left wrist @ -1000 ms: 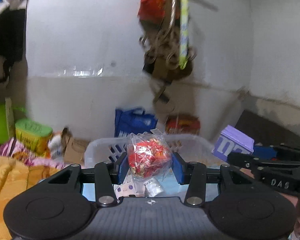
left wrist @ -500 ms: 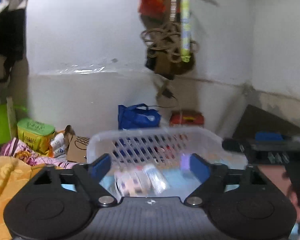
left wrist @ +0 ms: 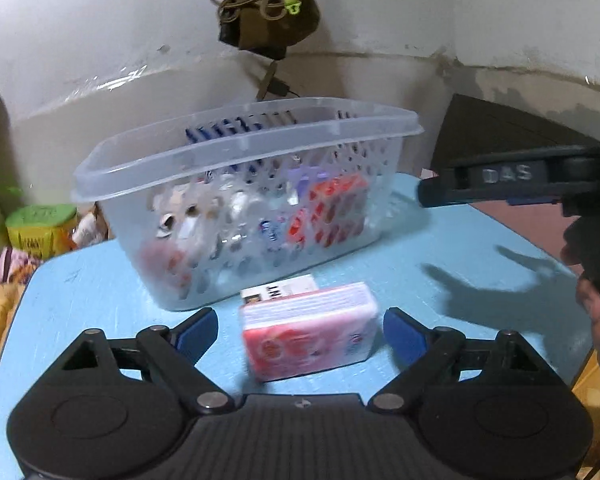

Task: Organize objects
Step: 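Grasp the pink tissue pack with the left gripper while the right gripper grasps the white KENT box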

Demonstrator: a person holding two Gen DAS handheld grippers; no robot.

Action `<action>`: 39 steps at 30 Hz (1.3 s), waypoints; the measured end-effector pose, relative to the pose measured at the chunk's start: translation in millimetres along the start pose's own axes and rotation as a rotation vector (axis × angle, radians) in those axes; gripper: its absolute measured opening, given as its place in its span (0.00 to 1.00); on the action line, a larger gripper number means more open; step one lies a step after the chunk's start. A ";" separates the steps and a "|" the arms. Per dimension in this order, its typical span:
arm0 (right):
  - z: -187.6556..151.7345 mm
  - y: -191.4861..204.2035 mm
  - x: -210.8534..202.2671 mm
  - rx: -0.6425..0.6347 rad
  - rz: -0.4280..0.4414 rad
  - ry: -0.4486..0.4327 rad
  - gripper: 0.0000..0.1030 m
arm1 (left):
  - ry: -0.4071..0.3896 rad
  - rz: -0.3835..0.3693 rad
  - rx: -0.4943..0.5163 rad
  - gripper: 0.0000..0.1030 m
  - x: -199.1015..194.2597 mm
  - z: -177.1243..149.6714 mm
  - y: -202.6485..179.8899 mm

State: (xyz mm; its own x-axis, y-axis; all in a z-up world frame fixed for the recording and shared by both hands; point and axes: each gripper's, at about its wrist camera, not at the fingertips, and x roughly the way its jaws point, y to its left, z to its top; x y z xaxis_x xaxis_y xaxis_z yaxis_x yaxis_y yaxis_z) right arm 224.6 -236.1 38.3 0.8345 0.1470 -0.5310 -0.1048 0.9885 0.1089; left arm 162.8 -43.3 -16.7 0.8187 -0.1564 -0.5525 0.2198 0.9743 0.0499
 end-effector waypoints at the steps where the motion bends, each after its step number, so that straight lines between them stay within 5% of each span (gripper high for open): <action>1: 0.1 -0.2 2.8 0.011 0.004 0.014 1.00 | 0.003 0.010 0.013 0.90 3.1 -0.8 -4.7; 3: -2.3 0.6 6.9 0.029 0.010 0.035 1.00 | 0.002 0.030 0.039 0.84 7.2 -4.1 -11.7; 4: -2.1 1.4 8.9 0.033 0.012 0.041 1.00 | 0.001 0.033 0.053 0.73 10.1 -4.9 -13.0; 10: -19.6 24.1 19.6 0.016 0.065 0.097 1.00 | -0.021 0.102 0.093 0.71 -5.4 -17.0 14.3; 21: -40.9 96.2 38.7 -0.114 0.146 0.163 0.97 | -0.019 0.167 -0.023 0.71 -11.9 -28.7 69.2; 26: -45.1 114.2 39.9 -0.221 0.109 0.140 0.79 | -0.033 0.170 -0.008 0.71 -12.0 -32.8 72.8; 30: -45.8 113.1 30.0 -0.271 0.146 0.131 0.47 | -0.038 0.168 -0.010 0.72 -12.3 -33.8 74.4; 34: -45.8 102.8 25.3 -0.305 0.168 0.127 0.36 | -0.042 0.168 -0.008 0.72 -12.1 -34.0 74.3; 36: -46.3 101.9 27.1 -0.301 0.177 0.131 0.37 | -0.040 0.169 -0.010 0.72 -11.8 -33.7 73.7; 39: -42.5 98.0 30.8 -0.256 0.184 0.125 0.58 | -0.037 0.173 -0.005 0.72 -10.7 -32.8 71.6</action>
State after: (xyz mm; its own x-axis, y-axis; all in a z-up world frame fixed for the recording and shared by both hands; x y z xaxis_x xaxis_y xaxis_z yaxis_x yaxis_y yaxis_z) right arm 217.0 -133.2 -3.1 0.7175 0.3115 -0.6231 -0.3937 0.9192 0.0063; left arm 152.4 33.5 -34.5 0.8633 0.0077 -0.5046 0.0716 0.9879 0.1376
